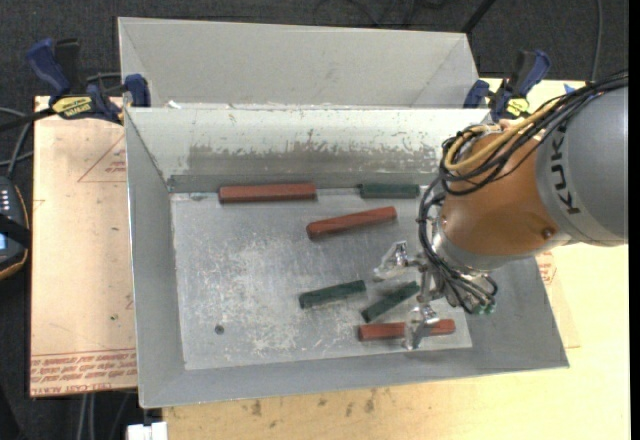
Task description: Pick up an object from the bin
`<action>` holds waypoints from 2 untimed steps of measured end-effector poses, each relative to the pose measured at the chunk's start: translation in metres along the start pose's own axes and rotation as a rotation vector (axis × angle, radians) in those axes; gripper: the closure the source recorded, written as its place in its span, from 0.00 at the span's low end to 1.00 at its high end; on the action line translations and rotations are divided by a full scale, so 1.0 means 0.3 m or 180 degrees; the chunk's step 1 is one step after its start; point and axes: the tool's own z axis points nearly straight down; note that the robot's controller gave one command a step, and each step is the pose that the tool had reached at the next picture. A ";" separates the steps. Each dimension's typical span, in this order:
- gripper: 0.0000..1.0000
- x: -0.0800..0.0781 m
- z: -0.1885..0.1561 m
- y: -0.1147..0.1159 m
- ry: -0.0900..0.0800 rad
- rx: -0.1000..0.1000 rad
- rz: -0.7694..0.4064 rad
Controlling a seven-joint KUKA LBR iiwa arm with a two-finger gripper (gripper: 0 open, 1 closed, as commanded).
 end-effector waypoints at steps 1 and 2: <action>0.00 -0.037 0.089 0.009 -0.0024 0.0012 -0.0568; 1.00 -0.045 0.076 -0.026 -0.0056 0.0001 -0.0593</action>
Offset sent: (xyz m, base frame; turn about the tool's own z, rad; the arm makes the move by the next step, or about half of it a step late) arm 0.0084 -0.0094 -0.0300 -0.1855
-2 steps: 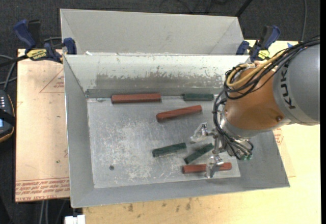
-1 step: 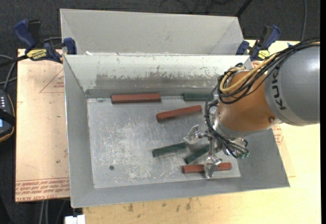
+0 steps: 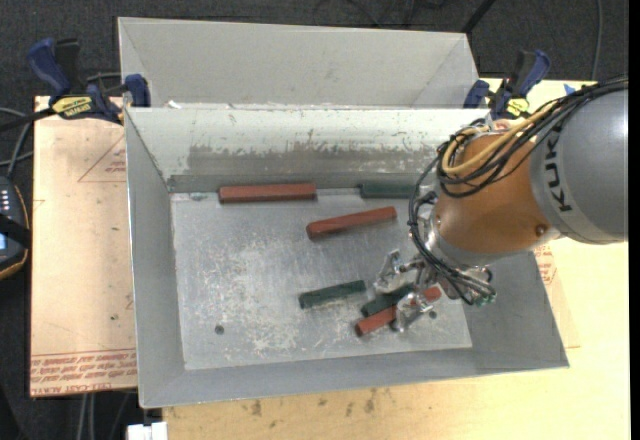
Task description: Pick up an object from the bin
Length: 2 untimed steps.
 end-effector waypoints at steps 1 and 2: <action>1.00 0.000 0.000 0.000 0.0000 0.0000 -0.0001; 1.00 0.000 -0.006 0.001 0.0005 -0.0002 -0.0002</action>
Offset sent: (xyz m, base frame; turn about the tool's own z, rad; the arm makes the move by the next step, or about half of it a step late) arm -0.0001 -0.0001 0.0239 0.0000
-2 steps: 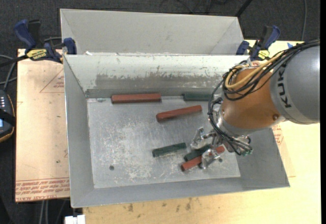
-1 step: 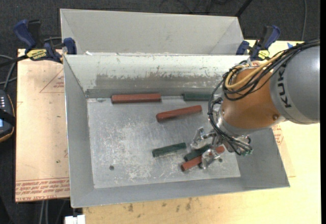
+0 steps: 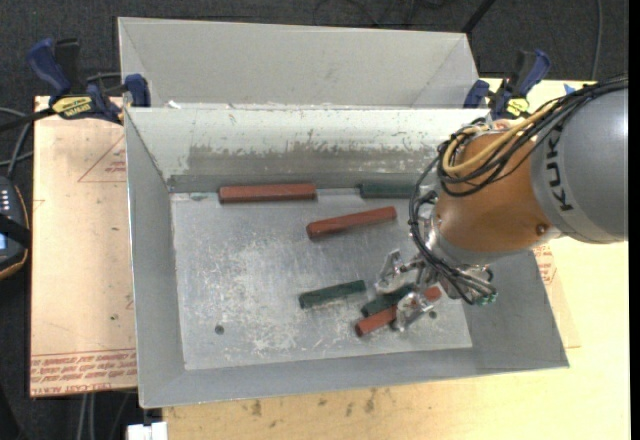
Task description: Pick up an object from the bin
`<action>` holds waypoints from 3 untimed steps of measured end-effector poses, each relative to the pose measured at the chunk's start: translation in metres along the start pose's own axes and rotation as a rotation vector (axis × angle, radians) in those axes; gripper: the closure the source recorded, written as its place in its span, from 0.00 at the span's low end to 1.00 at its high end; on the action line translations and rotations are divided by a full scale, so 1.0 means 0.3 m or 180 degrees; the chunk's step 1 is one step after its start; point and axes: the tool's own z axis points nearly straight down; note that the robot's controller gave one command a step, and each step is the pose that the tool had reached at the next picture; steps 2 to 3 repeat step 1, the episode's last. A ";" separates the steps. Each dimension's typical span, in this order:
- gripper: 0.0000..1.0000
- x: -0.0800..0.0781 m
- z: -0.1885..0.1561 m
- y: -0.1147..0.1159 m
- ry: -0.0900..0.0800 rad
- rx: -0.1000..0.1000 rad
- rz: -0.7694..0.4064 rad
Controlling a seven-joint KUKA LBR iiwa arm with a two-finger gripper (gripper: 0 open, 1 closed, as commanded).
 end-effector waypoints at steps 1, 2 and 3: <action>1.00 0.009 -0.028 0.002 0.0042 -0.0009 -0.0004; 1.00 0.009 -0.028 0.002 0.0042 -0.0009 -0.0004; 1.00 0.009 -0.028 0.002 0.0042 -0.0009 -0.0004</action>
Offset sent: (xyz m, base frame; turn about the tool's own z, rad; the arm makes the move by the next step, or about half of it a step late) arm 0.0000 0.0000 0.0641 0.0000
